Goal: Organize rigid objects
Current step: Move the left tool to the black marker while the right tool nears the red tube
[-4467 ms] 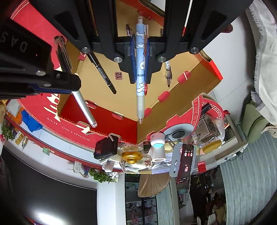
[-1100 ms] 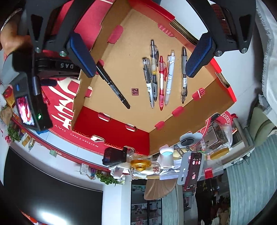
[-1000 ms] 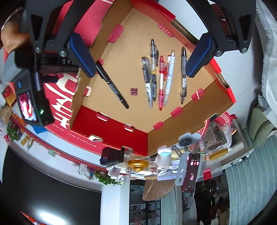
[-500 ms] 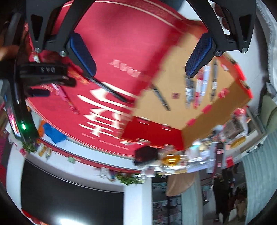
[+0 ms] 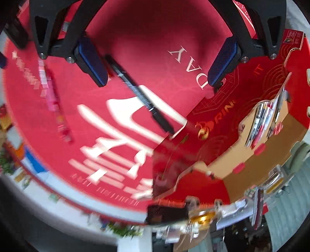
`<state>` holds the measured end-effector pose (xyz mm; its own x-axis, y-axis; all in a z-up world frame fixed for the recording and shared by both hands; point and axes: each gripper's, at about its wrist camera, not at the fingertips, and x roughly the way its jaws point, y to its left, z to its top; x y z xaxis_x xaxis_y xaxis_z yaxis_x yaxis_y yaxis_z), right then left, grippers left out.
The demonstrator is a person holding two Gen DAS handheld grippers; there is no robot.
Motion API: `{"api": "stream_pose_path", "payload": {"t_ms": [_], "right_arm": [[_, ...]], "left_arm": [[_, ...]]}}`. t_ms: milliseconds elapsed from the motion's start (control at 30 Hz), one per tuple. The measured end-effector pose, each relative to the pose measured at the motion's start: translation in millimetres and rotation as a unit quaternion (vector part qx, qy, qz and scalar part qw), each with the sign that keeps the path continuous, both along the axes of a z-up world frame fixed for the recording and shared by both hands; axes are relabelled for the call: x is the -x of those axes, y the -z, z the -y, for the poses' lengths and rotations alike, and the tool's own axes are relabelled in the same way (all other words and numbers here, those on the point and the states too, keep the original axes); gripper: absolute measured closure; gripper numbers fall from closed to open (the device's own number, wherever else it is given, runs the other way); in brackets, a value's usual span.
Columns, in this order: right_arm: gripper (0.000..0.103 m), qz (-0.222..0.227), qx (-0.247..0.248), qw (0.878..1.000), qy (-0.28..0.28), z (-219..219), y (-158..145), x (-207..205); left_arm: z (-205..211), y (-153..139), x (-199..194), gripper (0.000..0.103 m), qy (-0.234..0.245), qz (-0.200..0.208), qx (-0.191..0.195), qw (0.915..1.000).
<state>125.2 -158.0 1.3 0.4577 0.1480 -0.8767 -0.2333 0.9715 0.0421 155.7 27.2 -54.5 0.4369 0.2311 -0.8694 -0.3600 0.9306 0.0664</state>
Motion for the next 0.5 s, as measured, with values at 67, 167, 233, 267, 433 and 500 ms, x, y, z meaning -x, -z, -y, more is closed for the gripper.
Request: {"api": "stream_pose_path", "payload": {"t_ms": [67, 167, 233, 267, 433, 500], "right_arm": [[0.005, 0.006, -0.005, 1.0, -0.005, 2.1, -1.7, 1.8], [0.005, 0.015, -0.014, 0.999, -0.025, -3.7, -4.3, 4.1], [0.005, 0.017, -0.023, 0.998, -0.053, -16.0, -4.0, 3.9], [0.005, 0.019, -0.025, 0.997, -0.074, -26.2, -3.1, 4.1], [0.005, 0.001, 0.0, 0.989, -0.15, -71.7, 14.9, -2.5], [0.005, -0.006, 0.011, 0.985, -0.17, -84.6, 23.3, -5.1]], "left_arm": [[-6.5, 5.8, 2.0, 0.0, -0.007, -0.006, 0.012, 0.9999], [-17.0, 7.6, 12.1, 0.0, -0.023, -0.024, -0.025, 0.9991], [-25.6, 10.5, 21.7, 0.0, -0.026, -0.021, -0.014, 0.9993], [-29.8, 10.8, 25.7, 0.0, -0.031, -0.018, -0.007, 0.9993], [-36.5, 11.5, 35.3, 0.0, -0.032, -0.012, 0.02, 0.9992], [-38.6, 11.5, 40.5, 0.0, -0.032, -0.009, 0.027, 0.9991]]}}
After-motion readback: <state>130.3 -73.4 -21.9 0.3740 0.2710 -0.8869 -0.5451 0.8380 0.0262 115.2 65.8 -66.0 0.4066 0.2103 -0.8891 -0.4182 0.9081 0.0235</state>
